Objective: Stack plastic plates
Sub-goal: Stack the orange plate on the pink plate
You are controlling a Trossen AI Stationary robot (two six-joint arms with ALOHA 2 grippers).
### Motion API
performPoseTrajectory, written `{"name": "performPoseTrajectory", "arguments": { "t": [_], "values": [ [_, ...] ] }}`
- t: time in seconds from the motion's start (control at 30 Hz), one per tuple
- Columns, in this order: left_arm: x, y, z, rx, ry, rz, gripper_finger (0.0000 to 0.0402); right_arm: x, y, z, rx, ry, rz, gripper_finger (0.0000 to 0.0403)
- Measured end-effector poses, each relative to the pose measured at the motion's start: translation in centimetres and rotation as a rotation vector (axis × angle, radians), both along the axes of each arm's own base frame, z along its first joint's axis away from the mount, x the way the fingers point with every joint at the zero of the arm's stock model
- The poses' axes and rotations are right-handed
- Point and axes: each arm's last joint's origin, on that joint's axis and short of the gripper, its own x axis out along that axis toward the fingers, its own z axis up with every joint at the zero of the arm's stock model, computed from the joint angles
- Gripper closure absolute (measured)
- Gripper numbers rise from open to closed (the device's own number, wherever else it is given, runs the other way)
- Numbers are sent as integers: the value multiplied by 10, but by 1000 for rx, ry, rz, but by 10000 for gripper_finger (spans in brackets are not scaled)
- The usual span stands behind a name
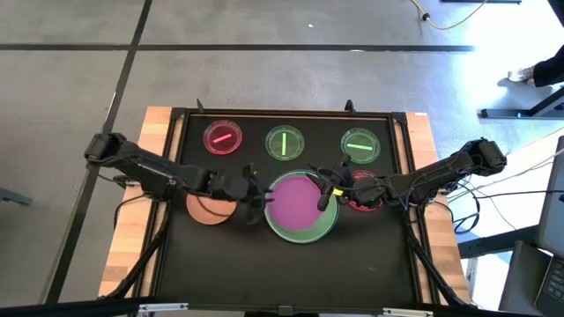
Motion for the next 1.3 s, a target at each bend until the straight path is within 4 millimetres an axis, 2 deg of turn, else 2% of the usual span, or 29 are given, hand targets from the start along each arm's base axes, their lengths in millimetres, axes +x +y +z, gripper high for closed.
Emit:
{"name": "performPoseTrajectory", "arguments": {
  "t": [0.27, 0.53, 0.87, 1.3],
  "values": [
    [-29, -46, -12, -37, 174, -49, 291, 0, 0, 0, 1, -1, 0, 288],
    [-55, -70, -24, -81, 317, -2, 291, 0, 0, 0, 2, -1, 0, 288],
    [-78, -73, -34, -60, 443, 118, 292, 0, 0, -2, -4, 19, 0, 288],
    [-99, -61, -77, -40, 512, 140, 292, 1, 2, -2, 11, 25, 77, 288]
  ]
}}
